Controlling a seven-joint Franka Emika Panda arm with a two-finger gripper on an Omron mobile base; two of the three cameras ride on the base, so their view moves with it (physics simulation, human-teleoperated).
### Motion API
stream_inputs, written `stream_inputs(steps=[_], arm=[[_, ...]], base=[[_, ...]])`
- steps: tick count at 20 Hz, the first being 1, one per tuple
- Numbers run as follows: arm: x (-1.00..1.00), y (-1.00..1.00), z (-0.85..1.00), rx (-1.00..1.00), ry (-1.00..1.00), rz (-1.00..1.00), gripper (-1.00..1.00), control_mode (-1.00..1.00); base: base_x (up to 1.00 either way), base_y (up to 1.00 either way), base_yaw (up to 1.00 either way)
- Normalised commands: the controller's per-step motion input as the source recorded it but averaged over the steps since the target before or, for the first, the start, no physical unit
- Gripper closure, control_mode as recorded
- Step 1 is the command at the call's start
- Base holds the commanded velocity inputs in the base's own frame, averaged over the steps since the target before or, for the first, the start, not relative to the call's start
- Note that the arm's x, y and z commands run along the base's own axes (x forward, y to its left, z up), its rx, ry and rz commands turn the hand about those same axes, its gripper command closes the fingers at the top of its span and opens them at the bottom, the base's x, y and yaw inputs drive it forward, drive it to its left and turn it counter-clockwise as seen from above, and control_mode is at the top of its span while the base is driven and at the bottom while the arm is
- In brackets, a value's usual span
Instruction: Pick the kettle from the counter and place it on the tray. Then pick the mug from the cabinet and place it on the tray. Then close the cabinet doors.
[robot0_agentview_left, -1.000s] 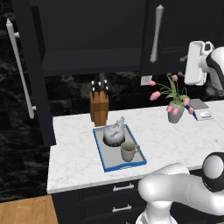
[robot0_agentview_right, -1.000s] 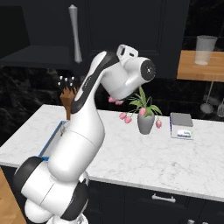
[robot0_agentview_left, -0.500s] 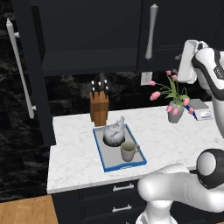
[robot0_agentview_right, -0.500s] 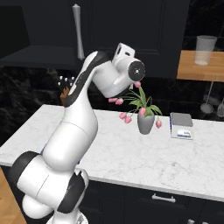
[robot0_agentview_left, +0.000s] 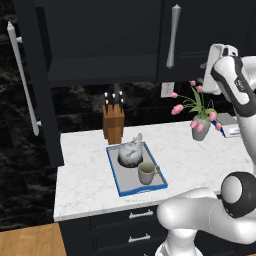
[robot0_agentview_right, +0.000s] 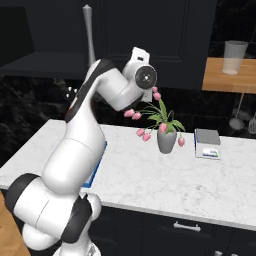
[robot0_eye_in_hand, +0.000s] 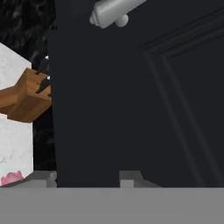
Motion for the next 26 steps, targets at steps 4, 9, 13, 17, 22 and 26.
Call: stream_inputs(steps=[4,9,13,17,22,26], arm=[[0.16,0.00,-0.75,-0.17,0.03,-0.11,-1.00,-1.00],[0.03,0.00,-0.86,-0.17,0.08,-0.14,-1.00,-1.00],[0.00,0.00,-0.80,-0.16,0.12,-0.14,-1.00,-1.00],[-0.31,-0.04,-0.31,-0.08,0.19,-0.16,-1.00,-1.00],[-0.86,-0.08,0.00,0.00,0.14,-0.13,-1.00,-1.00],[-0.74,0.00,0.00,0.00,0.18,-0.10,-1.00,-1.00]], base=[[0.00,0.00,0.00],[0.00,0.00,0.00],[0.00,0.00,0.00],[0.00,0.00,0.00],[0.00,0.00,0.00],[0.00,0.00,0.00]])
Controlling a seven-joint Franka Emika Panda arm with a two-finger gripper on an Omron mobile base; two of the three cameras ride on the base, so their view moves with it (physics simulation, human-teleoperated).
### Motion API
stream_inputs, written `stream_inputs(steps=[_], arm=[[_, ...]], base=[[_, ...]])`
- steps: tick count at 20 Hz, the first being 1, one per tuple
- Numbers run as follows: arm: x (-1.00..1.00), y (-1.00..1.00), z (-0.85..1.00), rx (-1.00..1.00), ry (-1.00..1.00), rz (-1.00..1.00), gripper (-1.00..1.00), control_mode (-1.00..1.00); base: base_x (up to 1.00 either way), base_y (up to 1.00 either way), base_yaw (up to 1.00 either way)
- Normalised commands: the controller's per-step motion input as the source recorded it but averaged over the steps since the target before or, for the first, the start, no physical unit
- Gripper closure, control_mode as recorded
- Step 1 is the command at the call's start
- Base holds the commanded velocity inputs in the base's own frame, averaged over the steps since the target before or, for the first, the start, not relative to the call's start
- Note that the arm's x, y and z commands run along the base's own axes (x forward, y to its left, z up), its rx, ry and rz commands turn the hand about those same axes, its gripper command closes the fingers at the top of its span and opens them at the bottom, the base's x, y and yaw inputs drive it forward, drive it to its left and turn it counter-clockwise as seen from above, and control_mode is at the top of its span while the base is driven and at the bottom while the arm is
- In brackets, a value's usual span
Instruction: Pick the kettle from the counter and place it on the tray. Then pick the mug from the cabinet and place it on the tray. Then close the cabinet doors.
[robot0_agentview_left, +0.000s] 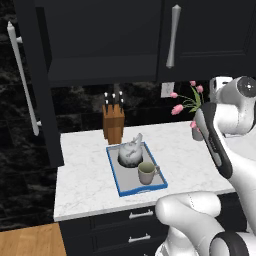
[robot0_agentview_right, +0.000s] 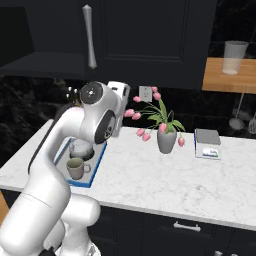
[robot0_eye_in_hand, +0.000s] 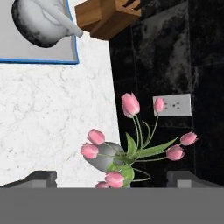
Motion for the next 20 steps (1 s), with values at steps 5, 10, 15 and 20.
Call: stream_inputs(steps=[5,10,15,20], arm=[[-0.51,0.00,0.00,0.00,0.17,-0.08,-1.00,-1.00],[-0.07,-0.02,-0.02,0.00,0.03,-0.02,-1.00,-1.00],[-0.03,0.00,-0.04,0.00,0.00,0.00,-1.00,-1.00],[-0.43,0.00,-0.10,0.00,-0.01,0.00,-1.00,-1.00]], base=[[0.00,0.00,0.00],[0.00,0.00,0.00],[0.00,0.00,0.00],[0.00,0.00,0.00]])
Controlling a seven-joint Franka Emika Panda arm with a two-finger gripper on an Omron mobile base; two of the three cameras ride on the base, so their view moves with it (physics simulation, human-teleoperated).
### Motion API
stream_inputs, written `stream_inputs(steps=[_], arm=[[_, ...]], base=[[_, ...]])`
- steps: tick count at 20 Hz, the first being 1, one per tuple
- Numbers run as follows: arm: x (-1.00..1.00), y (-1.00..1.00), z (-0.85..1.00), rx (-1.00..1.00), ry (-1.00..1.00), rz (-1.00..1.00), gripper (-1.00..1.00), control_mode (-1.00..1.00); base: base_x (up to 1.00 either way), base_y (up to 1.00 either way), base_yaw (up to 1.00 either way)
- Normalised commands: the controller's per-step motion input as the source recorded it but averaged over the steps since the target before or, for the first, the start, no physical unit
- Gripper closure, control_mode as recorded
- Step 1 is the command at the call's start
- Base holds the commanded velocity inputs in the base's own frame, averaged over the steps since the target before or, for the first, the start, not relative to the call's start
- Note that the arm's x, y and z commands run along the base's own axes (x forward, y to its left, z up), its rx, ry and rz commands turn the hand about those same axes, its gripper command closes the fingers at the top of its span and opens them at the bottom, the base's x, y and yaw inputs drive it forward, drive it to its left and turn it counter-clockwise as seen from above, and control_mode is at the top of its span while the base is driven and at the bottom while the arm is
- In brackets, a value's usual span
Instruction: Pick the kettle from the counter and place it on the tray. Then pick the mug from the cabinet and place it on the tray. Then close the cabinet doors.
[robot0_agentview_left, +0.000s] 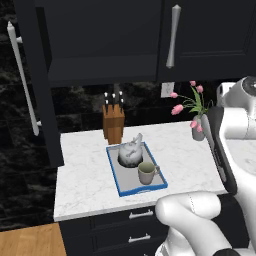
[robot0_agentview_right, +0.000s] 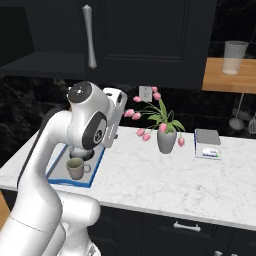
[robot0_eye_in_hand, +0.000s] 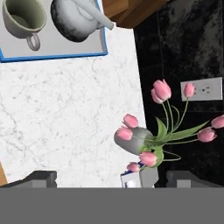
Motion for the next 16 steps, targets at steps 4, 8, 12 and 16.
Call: stream_inputs(steps=[4,8,12,16], arm=[[-0.61,0.00,-0.19,0.00,-0.01,0.00,-1.00,-1.00],[-0.50,0.01,-0.21,-0.03,0.00,0.00,-1.00,-1.00],[-0.33,0.27,-0.08,-0.09,0.00,0.00,-1.00,-1.00],[-0.25,0.55,0.00,-0.12,0.00,0.00,-1.00,-1.00]], base=[[0.00,0.00,0.00],[0.00,0.00,0.00],[0.00,0.00,0.00],[0.00,0.00,0.00]])
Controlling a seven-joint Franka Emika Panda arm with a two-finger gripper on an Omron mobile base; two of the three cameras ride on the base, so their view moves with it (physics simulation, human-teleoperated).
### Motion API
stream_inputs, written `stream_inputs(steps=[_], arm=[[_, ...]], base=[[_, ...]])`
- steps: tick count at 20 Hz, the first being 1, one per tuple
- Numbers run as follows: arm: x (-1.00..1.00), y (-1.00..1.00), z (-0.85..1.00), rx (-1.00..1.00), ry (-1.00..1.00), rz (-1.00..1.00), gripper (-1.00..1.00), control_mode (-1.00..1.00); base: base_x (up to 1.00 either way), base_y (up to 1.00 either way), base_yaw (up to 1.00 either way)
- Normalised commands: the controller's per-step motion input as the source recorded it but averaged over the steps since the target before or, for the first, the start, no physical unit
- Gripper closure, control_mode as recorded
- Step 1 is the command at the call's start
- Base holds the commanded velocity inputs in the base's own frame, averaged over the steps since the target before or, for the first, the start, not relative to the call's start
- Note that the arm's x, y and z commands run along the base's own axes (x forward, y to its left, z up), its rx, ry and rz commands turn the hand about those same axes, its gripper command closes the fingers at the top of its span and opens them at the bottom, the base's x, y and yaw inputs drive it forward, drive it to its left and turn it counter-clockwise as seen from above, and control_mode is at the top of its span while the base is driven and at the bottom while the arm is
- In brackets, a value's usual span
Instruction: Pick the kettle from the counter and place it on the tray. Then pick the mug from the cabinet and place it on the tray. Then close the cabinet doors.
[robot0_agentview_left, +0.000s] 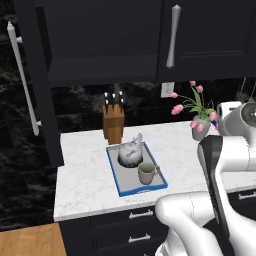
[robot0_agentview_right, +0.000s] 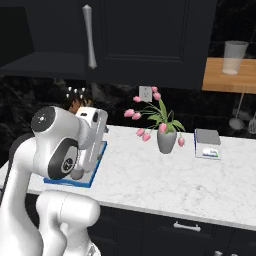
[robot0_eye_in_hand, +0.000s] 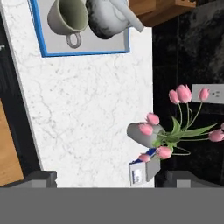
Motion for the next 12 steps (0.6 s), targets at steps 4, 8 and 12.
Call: stream_inputs(steps=[4,8,12], arm=[[-0.01,0.20,-0.07,-0.11,0.02,-0.01,-1.00,-1.00],[-0.29,0.08,-0.02,-0.05,0.00,-0.03,-1.00,-1.00],[-0.37,0.29,0.00,-0.10,0.00,-0.20,-1.00,-1.00]], base=[[0.00,0.00,0.00],[0.00,0.00,0.00],[0.00,0.00,0.00]])
